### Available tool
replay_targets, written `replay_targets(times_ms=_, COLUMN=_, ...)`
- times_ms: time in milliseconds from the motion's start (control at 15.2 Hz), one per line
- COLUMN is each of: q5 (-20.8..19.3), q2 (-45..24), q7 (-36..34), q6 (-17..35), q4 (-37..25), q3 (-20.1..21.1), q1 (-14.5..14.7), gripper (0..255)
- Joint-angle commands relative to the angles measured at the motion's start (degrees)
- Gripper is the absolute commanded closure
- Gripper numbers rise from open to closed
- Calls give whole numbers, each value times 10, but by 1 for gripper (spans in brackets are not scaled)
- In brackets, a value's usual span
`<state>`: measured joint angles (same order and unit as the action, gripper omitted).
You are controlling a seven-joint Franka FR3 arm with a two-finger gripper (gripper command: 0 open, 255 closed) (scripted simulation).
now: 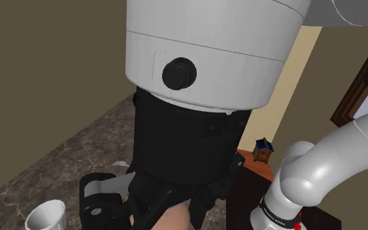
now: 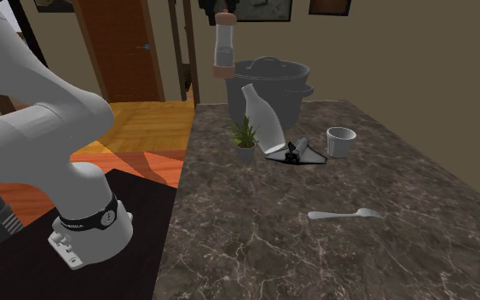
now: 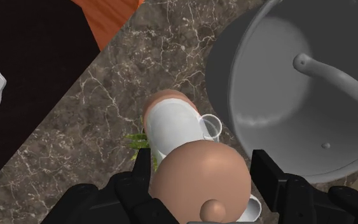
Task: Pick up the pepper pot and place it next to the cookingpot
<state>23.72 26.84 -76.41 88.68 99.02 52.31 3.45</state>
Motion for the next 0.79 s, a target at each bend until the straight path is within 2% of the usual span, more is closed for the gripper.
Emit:
replay_targets(times_ms=0, q5=7, q2=11, q7=8, q6=16, q4=27, q3=-6, q1=7, gripper=255)
replay_targets(times_ms=726, q5=31, q2=39, q7=28, q6=92, q4=127, q3=0, q1=23, gripper=255)
